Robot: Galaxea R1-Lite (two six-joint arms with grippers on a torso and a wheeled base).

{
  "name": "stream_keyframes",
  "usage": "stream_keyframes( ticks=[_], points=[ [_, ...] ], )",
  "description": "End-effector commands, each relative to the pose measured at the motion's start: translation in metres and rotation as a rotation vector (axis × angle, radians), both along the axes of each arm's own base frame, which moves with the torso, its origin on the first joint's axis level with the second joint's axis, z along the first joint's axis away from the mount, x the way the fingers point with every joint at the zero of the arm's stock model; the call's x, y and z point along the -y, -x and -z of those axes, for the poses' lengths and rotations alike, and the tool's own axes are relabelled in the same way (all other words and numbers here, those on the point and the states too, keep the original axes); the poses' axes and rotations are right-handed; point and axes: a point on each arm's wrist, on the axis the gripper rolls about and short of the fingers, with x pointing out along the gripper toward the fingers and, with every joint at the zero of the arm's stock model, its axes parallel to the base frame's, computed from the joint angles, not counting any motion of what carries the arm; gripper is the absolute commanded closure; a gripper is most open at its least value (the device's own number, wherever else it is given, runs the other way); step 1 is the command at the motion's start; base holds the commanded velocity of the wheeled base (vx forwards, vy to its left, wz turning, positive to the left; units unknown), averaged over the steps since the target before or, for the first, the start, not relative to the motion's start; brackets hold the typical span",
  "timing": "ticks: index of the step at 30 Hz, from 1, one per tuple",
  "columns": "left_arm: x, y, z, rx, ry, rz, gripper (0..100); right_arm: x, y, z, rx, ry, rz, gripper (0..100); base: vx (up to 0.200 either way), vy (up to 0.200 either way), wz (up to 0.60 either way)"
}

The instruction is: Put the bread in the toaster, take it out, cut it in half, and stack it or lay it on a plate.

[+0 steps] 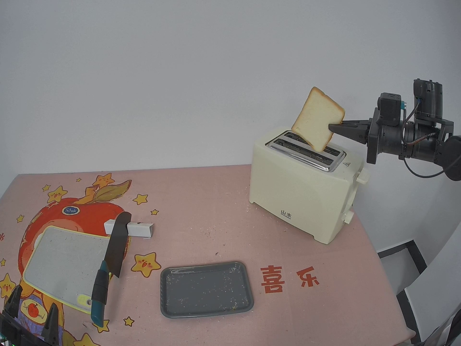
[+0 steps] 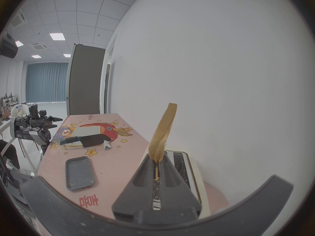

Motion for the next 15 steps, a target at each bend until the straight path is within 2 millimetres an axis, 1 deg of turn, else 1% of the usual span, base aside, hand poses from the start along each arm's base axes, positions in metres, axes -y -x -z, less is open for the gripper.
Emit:
stream_keyframes(
  ticks=[1,10,15],
  points=[
    [0.000,0.000,0.005,-0.001,0.000,0.000,0,0.000,-0.003,0.004,-0.010,0.002,0.001,100,0.000,0.000,0.00],
    [0.000,0.000,0.005,-0.001,0.000,0.000,0,0.001,-0.001,0.012,-0.037,0.010,0.003,100,0.000,0.000,0.00],
    [0.000,0.000,0.005,-0.001,0.000,0.000,0,0.000,-0.005,0.017,-0.038,0.018,0.002,100,0.000,0.000,0.00]
  ],
)
